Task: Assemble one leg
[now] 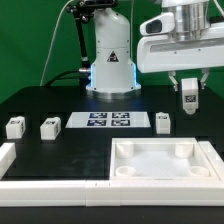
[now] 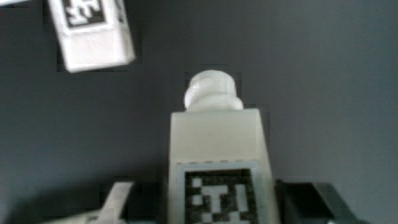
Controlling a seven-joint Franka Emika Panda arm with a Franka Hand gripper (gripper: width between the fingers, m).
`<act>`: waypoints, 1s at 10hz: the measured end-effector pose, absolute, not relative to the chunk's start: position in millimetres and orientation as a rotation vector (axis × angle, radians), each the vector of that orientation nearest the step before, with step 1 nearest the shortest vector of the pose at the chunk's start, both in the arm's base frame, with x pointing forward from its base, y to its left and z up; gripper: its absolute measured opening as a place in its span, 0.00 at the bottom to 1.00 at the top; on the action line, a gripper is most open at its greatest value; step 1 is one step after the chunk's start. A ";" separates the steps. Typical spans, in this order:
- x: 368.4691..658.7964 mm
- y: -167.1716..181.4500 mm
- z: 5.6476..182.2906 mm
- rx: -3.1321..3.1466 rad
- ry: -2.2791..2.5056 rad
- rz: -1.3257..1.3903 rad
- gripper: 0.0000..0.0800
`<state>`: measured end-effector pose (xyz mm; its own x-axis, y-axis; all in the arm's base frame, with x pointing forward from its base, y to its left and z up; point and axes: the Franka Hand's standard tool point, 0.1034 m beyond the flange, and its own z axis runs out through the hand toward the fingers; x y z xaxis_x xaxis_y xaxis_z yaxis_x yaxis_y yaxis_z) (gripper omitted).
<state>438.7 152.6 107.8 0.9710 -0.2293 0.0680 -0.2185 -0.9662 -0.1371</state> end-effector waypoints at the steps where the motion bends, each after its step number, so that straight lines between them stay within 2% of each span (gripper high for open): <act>1: 443.4 150.5 101.9 -2.983 0.261 -0.223 0.36; 2: 454.7 145.6 96.2 -2.977 0.239 -0.269 0.36; 5: 488.8 136.1 110.4 -2.997 0.113 -0.249 0.36; 10: 486.8 137.6 108.4 -2.997 0.114 -0.243 0.36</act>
Offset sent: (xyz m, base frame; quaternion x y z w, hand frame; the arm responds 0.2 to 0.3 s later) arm 0.0393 -0.0130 0.0185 -0.0312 -0.0072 -0.0700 0.9970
